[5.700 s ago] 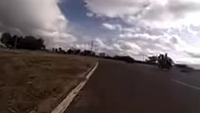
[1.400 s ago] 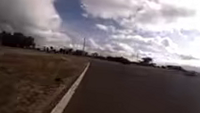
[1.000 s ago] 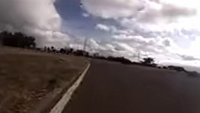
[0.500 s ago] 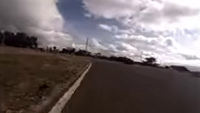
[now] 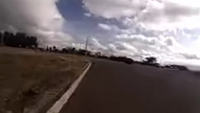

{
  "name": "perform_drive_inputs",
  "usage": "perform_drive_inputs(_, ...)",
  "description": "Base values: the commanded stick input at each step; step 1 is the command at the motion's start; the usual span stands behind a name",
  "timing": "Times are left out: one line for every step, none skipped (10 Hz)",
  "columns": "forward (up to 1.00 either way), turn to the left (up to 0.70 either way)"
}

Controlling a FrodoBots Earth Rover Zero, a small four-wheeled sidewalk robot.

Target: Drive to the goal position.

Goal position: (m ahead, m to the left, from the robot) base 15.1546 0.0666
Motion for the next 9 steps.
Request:
perform_drive_inputs(0.73,0.0)
perform_drive_inputs(0.73,0.0)
perform_drive_inputs(0.74,0.0)
perform_drive_inputs(0.75,0.0)
perform_drive_inputs(0.74,0.0)
perform_drive_inputs(0.73,0.0)
perform_drive_inputs(0.73,0.0)
perform_drive_inputs(0.73,0.0)
perform_drive_inputs(0.74,0.0)
